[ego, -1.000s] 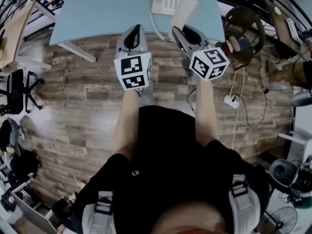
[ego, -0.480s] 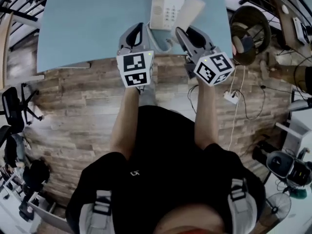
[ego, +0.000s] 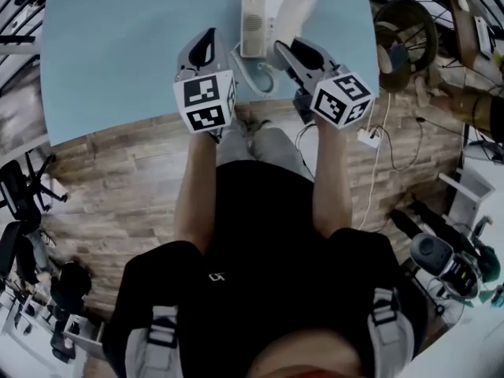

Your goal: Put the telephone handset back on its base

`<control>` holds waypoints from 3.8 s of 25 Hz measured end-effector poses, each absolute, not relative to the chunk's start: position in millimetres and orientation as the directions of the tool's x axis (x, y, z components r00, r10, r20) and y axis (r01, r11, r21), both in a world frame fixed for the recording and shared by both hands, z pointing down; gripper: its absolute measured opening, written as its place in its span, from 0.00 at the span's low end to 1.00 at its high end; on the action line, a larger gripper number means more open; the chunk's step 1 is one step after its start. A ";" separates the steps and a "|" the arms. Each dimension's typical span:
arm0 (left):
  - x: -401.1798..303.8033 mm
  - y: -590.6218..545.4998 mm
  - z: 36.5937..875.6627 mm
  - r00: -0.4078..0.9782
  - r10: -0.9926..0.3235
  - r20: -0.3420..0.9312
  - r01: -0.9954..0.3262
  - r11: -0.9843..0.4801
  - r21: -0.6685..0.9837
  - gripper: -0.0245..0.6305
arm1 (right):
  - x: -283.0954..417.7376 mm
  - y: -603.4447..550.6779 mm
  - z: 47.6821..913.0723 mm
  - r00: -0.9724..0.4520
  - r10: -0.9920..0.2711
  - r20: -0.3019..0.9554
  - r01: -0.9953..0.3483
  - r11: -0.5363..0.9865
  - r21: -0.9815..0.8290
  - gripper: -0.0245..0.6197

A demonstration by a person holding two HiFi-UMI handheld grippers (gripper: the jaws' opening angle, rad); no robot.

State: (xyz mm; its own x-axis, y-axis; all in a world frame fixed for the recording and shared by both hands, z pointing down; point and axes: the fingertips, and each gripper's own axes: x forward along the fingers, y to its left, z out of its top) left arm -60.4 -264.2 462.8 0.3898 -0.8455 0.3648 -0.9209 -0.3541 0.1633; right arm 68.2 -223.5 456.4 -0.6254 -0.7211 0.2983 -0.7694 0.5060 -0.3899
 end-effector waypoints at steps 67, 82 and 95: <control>-32.5 -331.2 369.5 0.365 -0.913 0.181 -0.931 -0.357 0.078 0.04 | 89.7 -332.1 342.6 -0.411 -0.908 0.080 -0.912 0.408 -0.045 0.03; 4.6 -349.7 290.1 0.351 -0.936 0.005 -0.936 -0.351 -0.013 0.04 | 120.1 -344.9 273.4 -0.395 -0.918 -0.026 -0.912 0.389 0.134 0.03; 20.4 -356.5 297.1 0.371 -0.928 0.034 -0.928 -0.372 0.003 0.04 | 136.2 -351.7 279.4 -0.348 -0.938 0.001 -0.924 0.343 0.169 0.03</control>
